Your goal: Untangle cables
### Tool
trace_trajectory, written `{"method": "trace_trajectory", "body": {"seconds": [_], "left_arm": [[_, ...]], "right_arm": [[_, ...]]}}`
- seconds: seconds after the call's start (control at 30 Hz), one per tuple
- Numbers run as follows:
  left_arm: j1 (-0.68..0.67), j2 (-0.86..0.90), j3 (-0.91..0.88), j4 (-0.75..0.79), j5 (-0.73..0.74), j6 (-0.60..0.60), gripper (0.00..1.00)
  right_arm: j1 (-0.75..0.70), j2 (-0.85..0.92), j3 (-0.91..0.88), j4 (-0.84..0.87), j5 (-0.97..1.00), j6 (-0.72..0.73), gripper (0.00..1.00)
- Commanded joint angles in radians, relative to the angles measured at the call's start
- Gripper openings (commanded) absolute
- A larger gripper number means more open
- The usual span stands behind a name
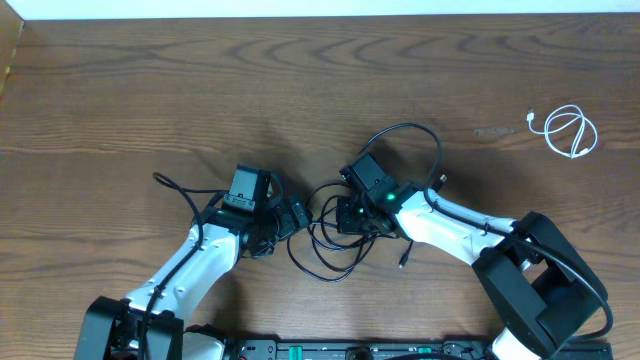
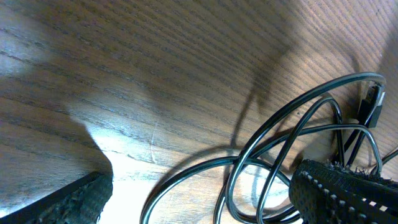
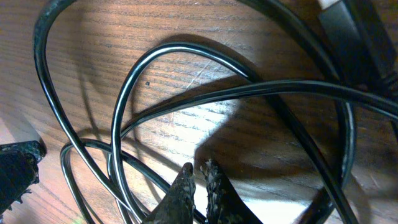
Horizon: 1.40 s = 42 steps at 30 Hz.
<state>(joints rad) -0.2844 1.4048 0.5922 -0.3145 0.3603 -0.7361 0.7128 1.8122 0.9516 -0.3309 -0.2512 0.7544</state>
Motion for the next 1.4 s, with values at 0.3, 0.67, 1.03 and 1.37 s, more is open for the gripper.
{"method": "trace_trajectory", "body": {"seconds": [0.3, 0.67, 1.03, 1.37], "left_arm": [[0.002, 0.032, -0.034, -0.024, -0.059, 0.005, 0.98], [0.002, 0.032, -0.034, -0.024, -0.059, 0.005, 0.98], [0.002, 0.032, -0.034, -0.024, -0.059, 0.005, 0.98], [0.002, 0.032, -0.034, -0.024, -0.059, 0.005, 0.98]], "right_arm": [[0.009, 0.032, -0.013, -0.002, 0.009, -0.001, 0.07], [0.009, 0.032, -0.013, -0.002, 0.009, -0.001, 0.07], [0.009, 0.032, -0.013, 0.002, 0.010, 0.000, 0.06], [0.009, 0.032, -0.013, 0.000, 0.013, -0.011, 0.05]]}}
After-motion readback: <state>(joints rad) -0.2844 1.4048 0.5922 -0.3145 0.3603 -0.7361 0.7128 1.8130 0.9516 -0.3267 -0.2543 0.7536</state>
